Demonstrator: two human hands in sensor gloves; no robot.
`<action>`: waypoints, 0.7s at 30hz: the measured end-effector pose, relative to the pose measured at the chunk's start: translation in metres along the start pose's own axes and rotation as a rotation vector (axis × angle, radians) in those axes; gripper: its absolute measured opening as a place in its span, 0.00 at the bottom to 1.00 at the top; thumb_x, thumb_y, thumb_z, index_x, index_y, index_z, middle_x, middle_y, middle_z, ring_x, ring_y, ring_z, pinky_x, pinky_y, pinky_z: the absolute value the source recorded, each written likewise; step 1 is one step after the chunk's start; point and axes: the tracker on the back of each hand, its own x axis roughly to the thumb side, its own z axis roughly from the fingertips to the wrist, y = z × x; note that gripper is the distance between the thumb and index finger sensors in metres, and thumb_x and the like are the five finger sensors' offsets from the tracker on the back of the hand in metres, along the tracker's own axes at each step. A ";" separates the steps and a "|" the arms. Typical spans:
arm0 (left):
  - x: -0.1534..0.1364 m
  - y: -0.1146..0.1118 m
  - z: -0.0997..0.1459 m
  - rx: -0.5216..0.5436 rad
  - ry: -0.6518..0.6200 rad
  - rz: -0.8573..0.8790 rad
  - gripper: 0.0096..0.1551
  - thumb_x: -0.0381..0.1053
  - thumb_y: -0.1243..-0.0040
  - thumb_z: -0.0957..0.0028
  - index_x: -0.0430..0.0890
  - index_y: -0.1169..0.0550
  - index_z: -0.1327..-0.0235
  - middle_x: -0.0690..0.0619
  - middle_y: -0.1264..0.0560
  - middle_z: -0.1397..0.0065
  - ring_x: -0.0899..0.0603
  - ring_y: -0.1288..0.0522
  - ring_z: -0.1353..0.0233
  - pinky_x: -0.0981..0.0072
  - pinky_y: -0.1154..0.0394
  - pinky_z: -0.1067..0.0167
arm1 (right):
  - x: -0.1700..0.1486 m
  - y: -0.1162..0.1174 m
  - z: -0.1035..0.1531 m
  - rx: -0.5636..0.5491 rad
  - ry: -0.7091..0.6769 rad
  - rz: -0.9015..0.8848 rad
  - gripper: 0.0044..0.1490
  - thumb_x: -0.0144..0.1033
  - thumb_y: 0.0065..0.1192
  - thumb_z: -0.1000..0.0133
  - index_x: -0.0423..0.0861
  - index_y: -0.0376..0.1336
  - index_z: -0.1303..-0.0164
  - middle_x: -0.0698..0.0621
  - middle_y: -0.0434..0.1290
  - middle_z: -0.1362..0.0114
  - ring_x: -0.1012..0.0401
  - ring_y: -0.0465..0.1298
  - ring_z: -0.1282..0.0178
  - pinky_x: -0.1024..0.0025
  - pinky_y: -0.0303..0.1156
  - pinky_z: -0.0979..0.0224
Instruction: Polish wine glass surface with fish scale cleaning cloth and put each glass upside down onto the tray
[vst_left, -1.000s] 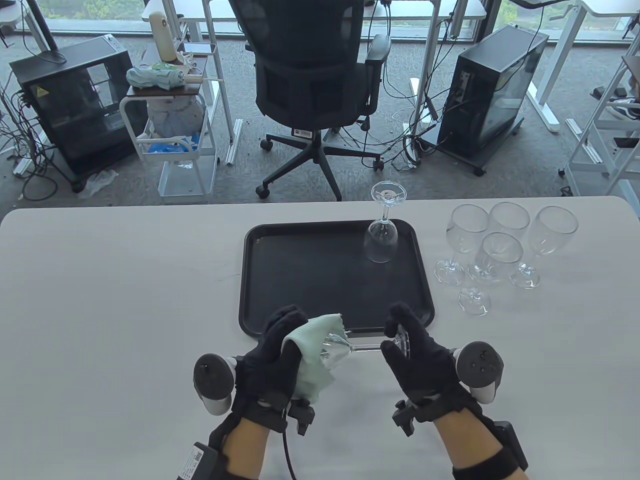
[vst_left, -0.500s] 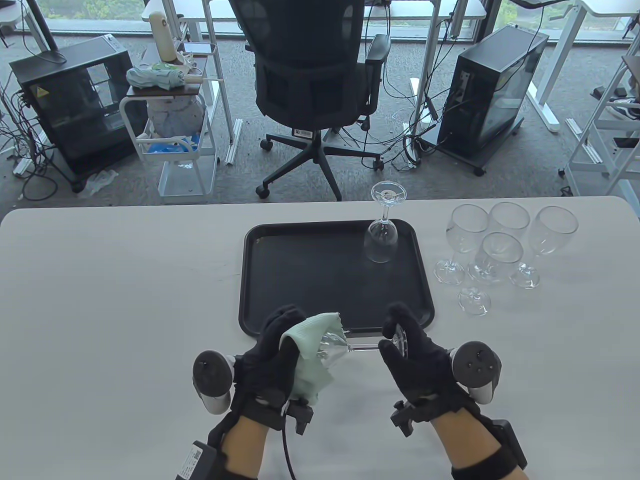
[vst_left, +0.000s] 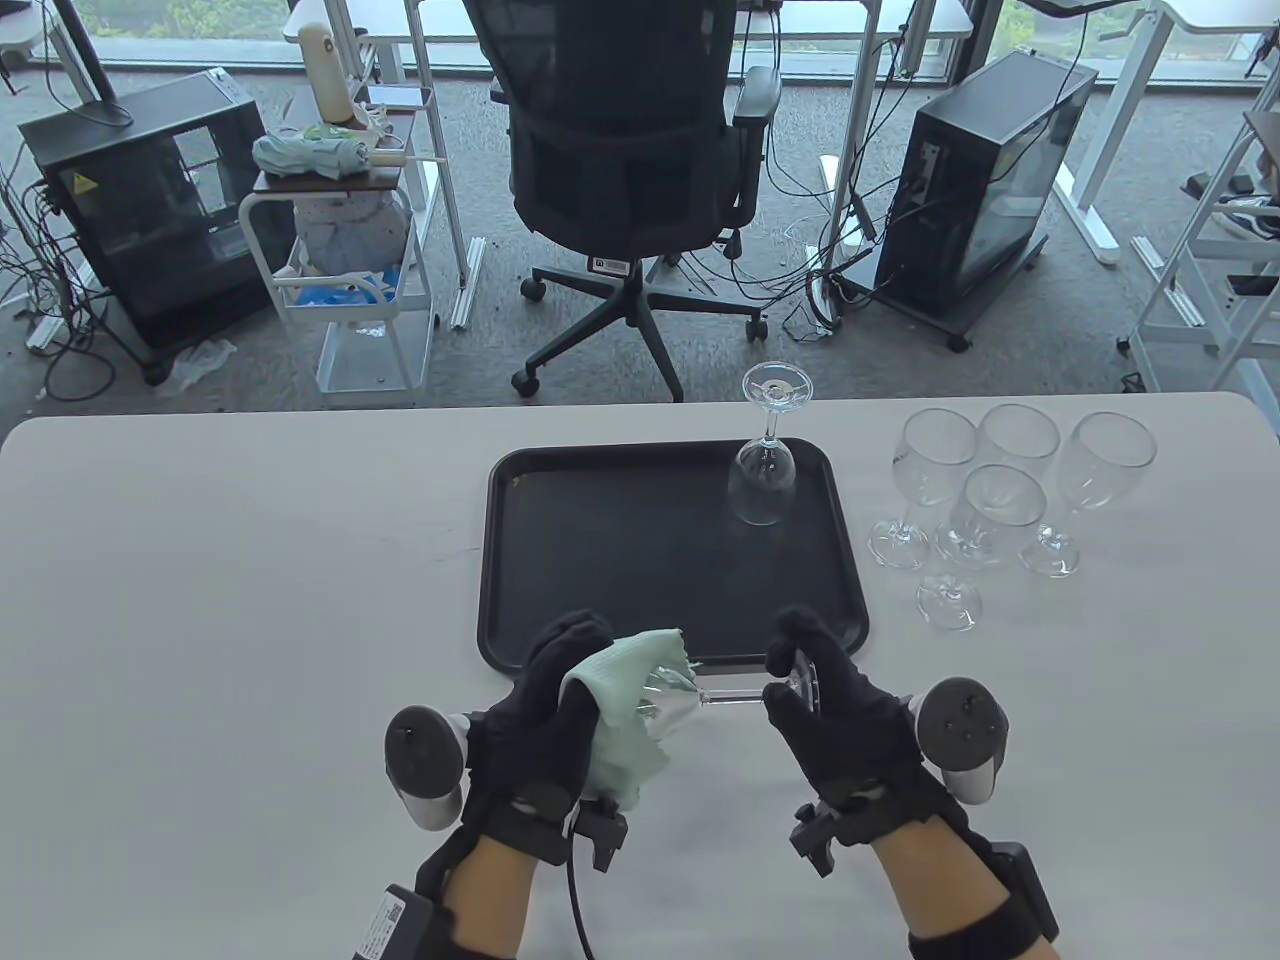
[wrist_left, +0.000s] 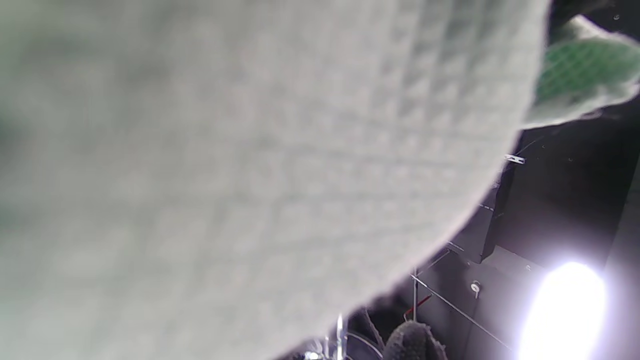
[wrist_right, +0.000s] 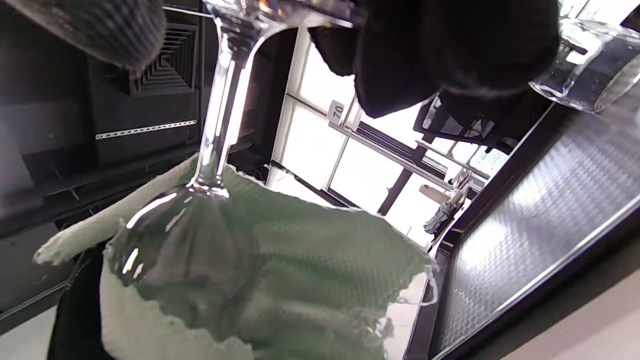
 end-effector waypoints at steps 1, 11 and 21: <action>0.001 0.001 0.000 0.007 0.009 -0.012 0.33 0.73 0.47 0.43 0.58 0.30 0.29 0.50 0.37 0.19 0.35 0.32 0.24 0.39 0.20 0.47 | 0.003 0.000 0.001 -0.028 -0.054 0.062 0.54 0.69 0.59 0.44 0.55 0.39 0.18 0.38 0.59 0.21 0.46 0.77 0.47 0.55 0.80 0.50; -0.002 -0.001 0.002 0.019 0.011 0.009 0.34 0.74 0.48 0.43 0.59 0.31 0.28 0.50 0.38 0.18 0.35 0.32 0.24 0.40 0.19 0.47 | -0.001 0.003 0.001 -0.083 -0.064 0.001 0.52 0.70 0.60 0.46 0.57 0.44 0.19 0.40 0.63 0.27 0.51 0.78 0.55 0.62 0.81 0.57; 0.000 0.001 0.001 0.015 0.041 0.033 0.32 0.73 0.49 0.42 0.58 0.30 0.29 0.49 0.37 0.19 0.35 0.32 0.25 0.39 0.20 0.47 | 0.015 0.001 0.005 -0.095 -0.327 0.392 0.62 0.67 0.65 0.47 0.53 0.33 0.21 0.41 0.55 0.20 0.49 0.78 0.44 0.57 0.82 0.46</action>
